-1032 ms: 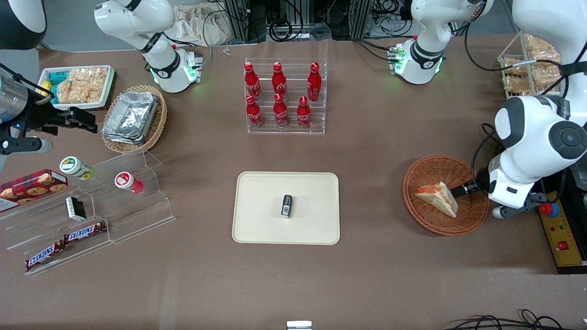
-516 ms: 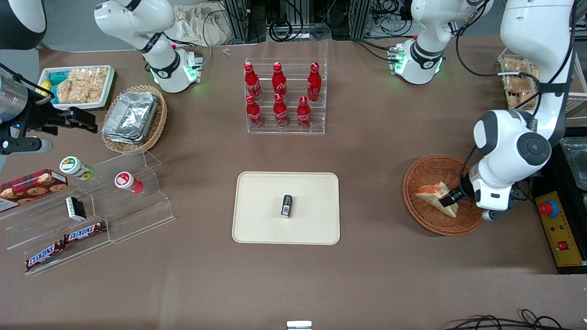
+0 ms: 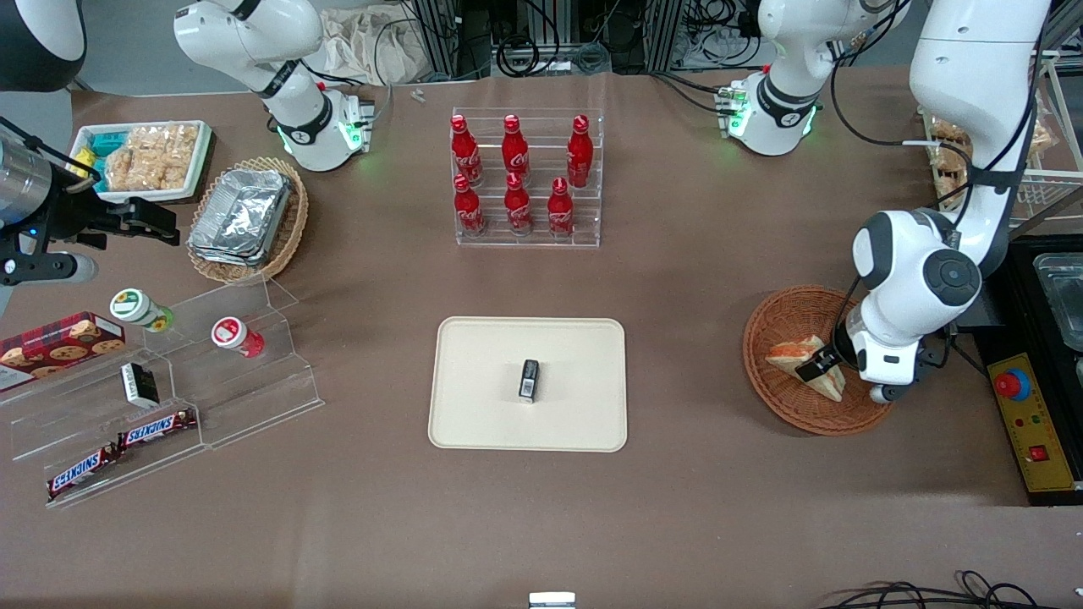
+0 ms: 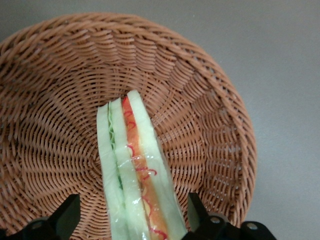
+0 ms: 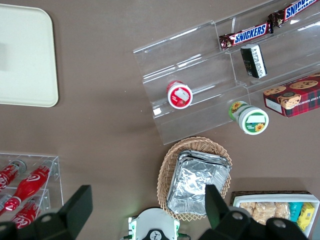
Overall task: Place sandwich from basket to tray
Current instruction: 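Lower the left gripper and close it on the sandwich, then lift the sandwich and carry it toward the white tray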
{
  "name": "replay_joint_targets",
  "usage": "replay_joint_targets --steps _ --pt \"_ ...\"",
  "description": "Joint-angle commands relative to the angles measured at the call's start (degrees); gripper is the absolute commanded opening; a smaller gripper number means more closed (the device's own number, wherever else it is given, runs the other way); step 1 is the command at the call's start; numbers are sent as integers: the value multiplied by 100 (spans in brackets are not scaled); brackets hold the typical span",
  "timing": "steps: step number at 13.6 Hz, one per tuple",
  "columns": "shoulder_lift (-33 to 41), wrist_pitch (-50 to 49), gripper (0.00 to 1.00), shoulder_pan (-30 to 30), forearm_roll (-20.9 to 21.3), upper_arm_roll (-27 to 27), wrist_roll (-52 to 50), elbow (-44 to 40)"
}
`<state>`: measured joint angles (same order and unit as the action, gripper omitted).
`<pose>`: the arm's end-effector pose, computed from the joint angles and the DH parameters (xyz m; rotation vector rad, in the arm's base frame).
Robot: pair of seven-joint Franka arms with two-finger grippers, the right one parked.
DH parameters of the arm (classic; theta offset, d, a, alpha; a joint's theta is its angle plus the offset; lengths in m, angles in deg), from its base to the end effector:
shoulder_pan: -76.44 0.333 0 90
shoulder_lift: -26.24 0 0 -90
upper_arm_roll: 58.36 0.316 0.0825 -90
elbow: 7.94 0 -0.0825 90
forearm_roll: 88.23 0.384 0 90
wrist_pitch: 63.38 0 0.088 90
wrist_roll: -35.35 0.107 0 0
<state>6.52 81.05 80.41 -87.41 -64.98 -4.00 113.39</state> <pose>0.5836 -0.0262 0.2555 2.9353 0.9679 0.0720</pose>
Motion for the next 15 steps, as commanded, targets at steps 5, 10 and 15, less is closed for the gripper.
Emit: replay_joint_targets --steps 5,10,15 --pt "240 121 26 -1 49 -41 -135 172" --pt "521 -1483 0 -1 67 -243 93 -739" --pt "49 -3271 0 -1 23 -804 594 -2805"
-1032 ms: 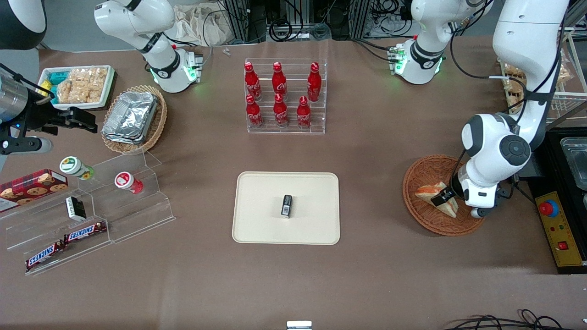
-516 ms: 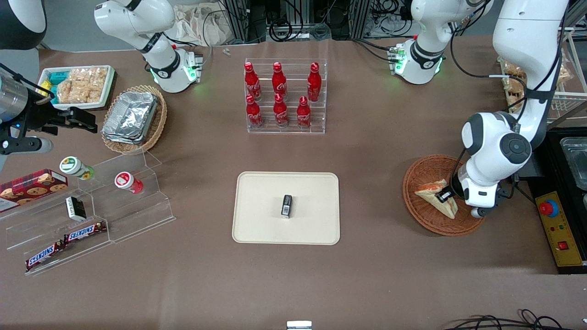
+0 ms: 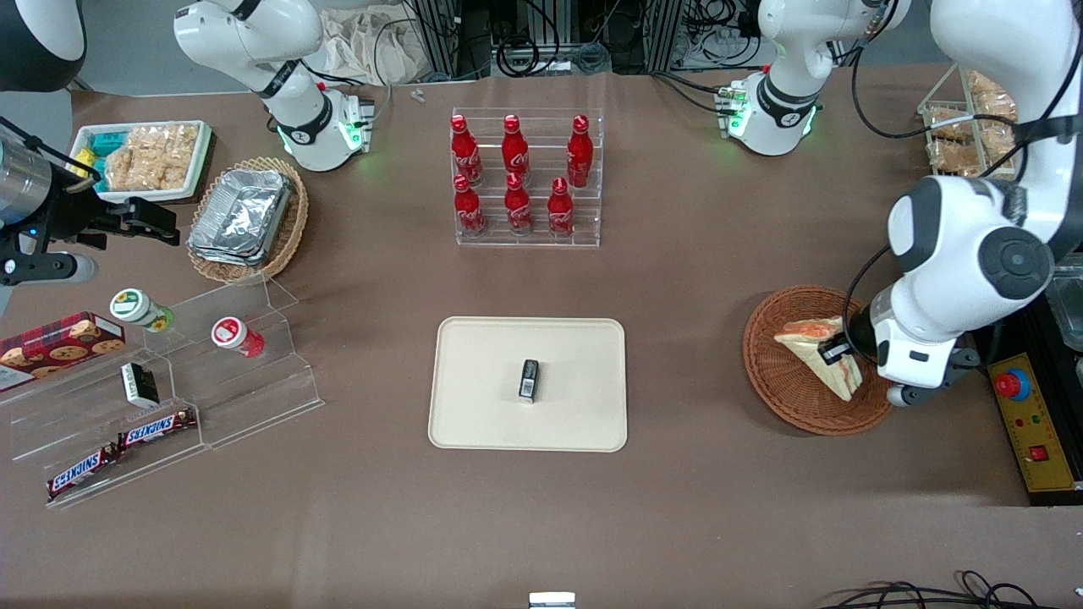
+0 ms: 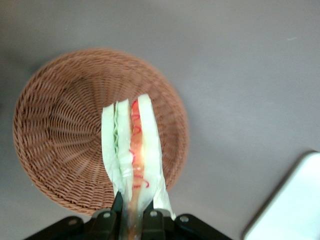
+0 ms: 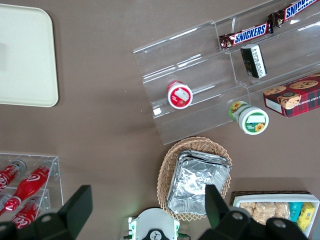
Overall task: Place sandwich from basket to tray
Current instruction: 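Lift the sandwich and carry it toward the white tray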
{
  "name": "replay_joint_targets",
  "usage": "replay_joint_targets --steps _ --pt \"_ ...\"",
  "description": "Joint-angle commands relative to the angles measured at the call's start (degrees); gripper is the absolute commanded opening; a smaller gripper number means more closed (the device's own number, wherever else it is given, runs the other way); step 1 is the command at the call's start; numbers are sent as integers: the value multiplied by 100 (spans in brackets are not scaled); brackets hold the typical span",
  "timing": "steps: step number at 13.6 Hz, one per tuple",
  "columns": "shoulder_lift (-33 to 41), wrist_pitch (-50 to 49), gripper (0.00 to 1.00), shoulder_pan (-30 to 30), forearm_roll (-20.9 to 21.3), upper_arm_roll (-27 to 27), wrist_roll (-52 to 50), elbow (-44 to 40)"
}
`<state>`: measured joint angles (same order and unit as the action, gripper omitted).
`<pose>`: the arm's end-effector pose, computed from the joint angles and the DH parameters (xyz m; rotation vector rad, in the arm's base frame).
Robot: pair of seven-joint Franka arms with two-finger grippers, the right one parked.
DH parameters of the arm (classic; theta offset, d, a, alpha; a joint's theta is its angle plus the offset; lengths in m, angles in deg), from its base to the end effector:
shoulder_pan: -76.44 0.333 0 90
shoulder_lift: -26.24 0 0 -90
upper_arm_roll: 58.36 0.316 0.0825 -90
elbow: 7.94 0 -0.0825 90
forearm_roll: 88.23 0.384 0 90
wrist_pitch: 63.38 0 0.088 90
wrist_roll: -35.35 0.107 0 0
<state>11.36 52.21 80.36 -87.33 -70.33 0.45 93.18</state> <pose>0.6241 -0.0784 0.4186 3.0208 0.7210 -0.0243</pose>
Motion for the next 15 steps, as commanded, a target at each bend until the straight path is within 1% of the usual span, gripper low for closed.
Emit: replay_joint_targets --steps 1,2,3,4,6,8,9,11,14,15 --pt "-506 -388 0 4 50 -462 159 -944" --pt "-576 -353 0 -22 77 -638 186 -1041" --pt "-664 -335 0 -135 208 -727 403 -1146" --pt "-717 -317 0 -293 296 -754 632 -1217" --pt "-822 -126 0 -653 306 -754 1054 -1253" --pt "-971 357 0 -987 410 -746 1126 -1244" --pt "-1085 551 0 -1146 655 -746 1118 -1244" --pt "-1297 964 0 -1453 929 -754 1109 -1218" --pt "-1692 1413 0 -1814 1157 -746 1109 -1183" --pt "-1832 1440 0 -1894 1176 -746 1109 -1200"
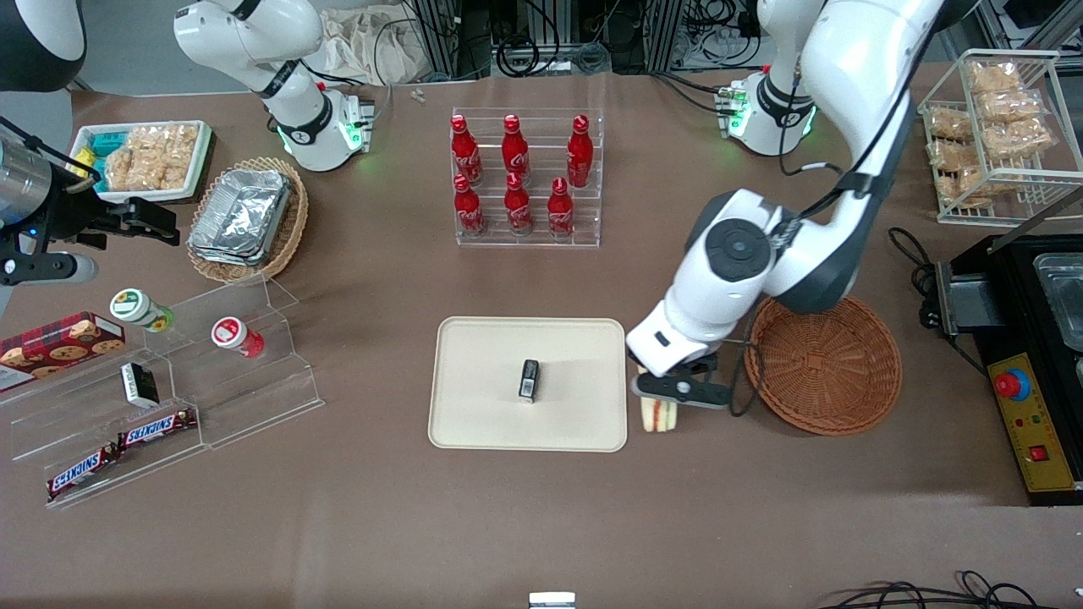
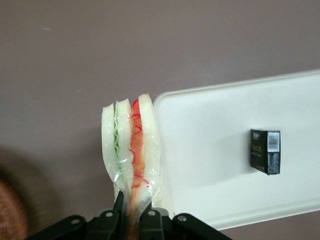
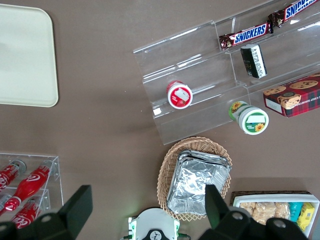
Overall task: Place sandwich from basket to tray
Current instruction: 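Lift the sandwich and carry it toward the white tray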
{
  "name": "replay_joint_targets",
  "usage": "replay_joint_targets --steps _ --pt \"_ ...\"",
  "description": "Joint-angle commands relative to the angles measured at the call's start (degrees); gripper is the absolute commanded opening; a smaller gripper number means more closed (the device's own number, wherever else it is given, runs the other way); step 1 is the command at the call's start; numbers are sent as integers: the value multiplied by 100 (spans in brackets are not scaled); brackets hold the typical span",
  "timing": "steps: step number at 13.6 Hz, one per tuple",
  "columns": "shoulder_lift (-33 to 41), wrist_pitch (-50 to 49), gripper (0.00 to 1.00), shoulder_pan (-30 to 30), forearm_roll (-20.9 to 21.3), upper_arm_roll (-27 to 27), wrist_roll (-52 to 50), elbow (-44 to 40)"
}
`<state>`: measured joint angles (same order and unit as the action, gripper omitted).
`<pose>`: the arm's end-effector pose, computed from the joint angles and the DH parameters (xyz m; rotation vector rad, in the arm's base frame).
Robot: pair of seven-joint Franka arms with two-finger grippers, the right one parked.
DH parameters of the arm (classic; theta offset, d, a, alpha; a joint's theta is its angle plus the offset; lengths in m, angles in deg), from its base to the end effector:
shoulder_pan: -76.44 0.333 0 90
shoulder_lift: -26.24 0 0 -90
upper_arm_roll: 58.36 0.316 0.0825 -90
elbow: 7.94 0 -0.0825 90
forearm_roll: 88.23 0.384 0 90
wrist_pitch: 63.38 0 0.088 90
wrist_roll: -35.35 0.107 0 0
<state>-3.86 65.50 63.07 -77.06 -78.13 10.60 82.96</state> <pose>0.6102 -0.3494 0.3614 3.0311 -0.3017 0.2258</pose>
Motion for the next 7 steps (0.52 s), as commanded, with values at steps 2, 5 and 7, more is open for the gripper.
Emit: replay_joint_targets --steps 2,5,7 --pt "-592 137 0 -331 288 35 93 -213" --pt "-908 522 0 -630 420 70 66 -230" --pt "-1058 630 0 -640 613 62 40 -230"
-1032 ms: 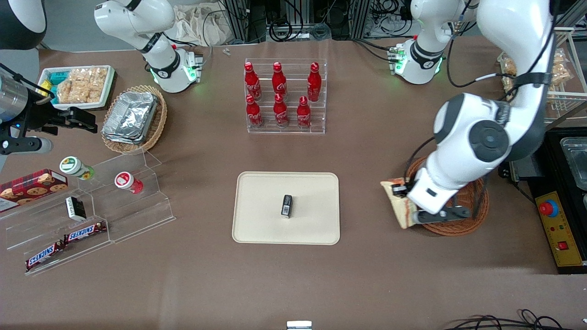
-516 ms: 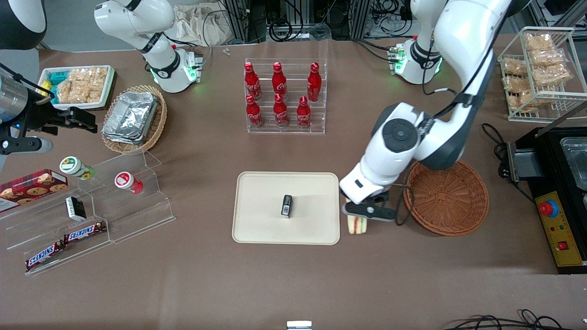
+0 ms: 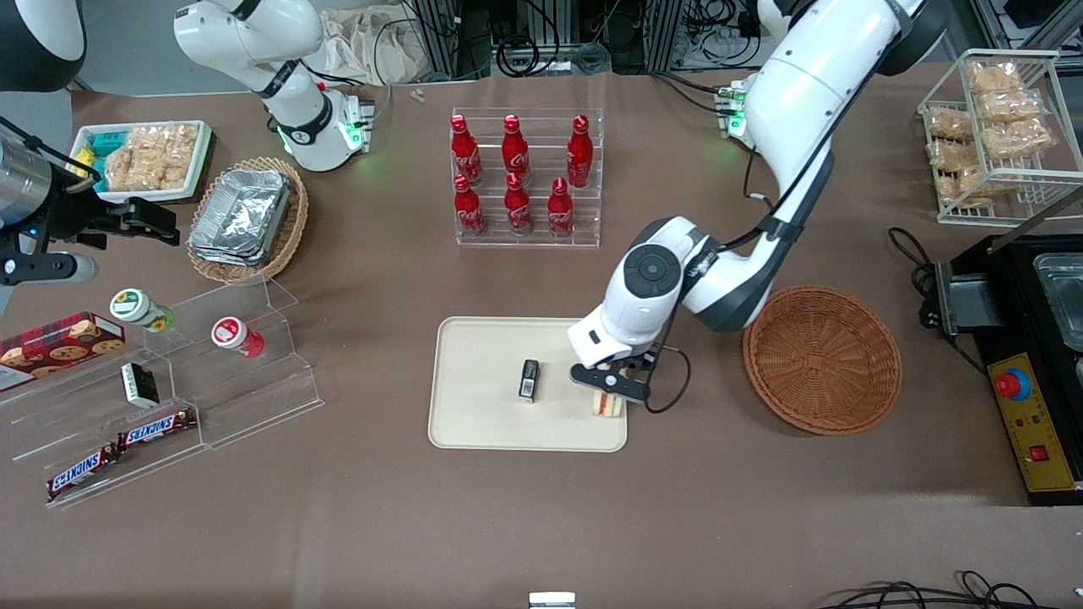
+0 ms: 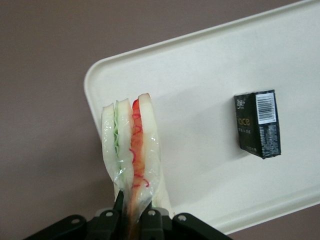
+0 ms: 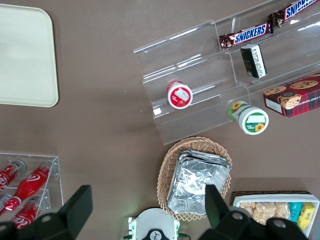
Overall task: Place sandwich from basket to tray
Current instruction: 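Lift the sandwich and carry it toward the white tray, then lower the sandwich onto the tray beside the black box and release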
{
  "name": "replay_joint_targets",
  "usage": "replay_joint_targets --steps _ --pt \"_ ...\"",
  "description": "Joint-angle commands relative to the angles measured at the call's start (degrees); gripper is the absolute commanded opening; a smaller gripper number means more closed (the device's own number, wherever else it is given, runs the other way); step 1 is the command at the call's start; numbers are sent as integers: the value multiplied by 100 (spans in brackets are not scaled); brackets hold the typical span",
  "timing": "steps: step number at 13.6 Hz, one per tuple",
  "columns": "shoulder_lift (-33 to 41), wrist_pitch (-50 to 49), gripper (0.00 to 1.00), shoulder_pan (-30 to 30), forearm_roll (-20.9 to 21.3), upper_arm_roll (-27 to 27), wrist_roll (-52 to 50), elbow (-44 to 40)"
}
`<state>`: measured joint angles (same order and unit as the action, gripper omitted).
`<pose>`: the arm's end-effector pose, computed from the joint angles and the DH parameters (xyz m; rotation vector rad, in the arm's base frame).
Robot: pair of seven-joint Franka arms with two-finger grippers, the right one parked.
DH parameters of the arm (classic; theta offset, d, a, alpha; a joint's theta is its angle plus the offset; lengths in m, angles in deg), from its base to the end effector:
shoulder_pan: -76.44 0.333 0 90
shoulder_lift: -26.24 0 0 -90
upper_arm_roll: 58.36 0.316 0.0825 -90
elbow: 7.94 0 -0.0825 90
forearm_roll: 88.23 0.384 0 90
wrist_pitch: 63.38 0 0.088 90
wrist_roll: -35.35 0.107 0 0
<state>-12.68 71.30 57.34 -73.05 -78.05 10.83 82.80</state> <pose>0.5787 -0.4124 0.2684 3.0155 -0.5155 0.1681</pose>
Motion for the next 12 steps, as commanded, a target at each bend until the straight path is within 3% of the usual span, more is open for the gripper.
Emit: replay_joint_targets --steps 1,4,6,7,8,9,10,12 --pt "-185 49 0 -67 222 53 17 -207" --pt "-229 111 5 -59 231 62 17 -198" --pt "-264 120 19 -59 231 62 17 -198" --pt "-273 120 34 -59 222 62 17 -198" --pt "-282 120 60 -59 222 62 17 -189" --pt "-300 120 79 -59 222 62 9 -189" --pt "-326 120 93 -59 222 62 0 -189" --pt "-326 111 98 -59 222 62 -18 -180"
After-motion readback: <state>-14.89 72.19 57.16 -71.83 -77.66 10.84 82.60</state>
